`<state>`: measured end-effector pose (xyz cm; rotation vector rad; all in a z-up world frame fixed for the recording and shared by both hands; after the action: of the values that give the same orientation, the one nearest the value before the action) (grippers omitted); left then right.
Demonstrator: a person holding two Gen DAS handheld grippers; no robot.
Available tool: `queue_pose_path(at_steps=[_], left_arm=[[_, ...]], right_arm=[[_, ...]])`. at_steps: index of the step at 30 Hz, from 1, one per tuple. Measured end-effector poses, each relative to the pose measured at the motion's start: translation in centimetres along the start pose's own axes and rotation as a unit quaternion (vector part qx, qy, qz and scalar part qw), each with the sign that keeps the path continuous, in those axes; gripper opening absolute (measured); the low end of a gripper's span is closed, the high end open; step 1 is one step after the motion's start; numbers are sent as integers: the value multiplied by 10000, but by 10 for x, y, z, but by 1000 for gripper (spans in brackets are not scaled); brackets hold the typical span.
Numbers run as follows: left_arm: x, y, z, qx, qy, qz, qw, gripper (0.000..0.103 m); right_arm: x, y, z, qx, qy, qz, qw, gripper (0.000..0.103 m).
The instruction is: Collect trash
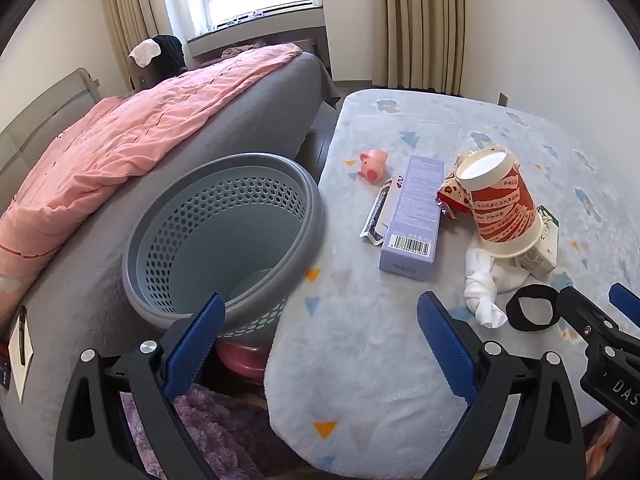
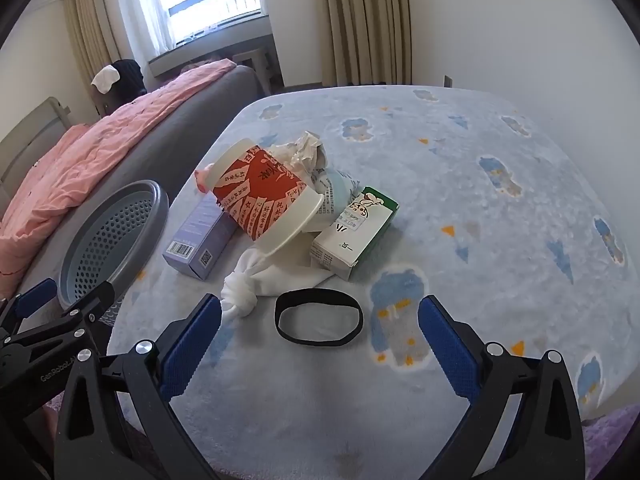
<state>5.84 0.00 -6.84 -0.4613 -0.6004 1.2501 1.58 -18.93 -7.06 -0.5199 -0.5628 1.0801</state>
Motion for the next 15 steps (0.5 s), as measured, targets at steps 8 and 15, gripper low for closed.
queue_pose_path(at_steps=[8,15], left_arm=[[1,0,1,12,-3,-4,10000,92],[2,0,2,0,1,-5,10000,92]], right_arm=[[1,0,2,-19,-4,-9,10000,97],[1,0,2,-22,-4,-12,10000,97]])
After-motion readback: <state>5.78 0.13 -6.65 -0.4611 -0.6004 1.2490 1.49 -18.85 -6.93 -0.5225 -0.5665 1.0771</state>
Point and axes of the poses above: each gripper's, at about its wrist camera, not at the fingertips, and z roughly against the way its jaws point, x to its left, y to its underside, the point moved 9 cm from there along -z, roughly the way its jaws point, and after that the axes turned 4 degrees about -z, right-handed, at the moved point
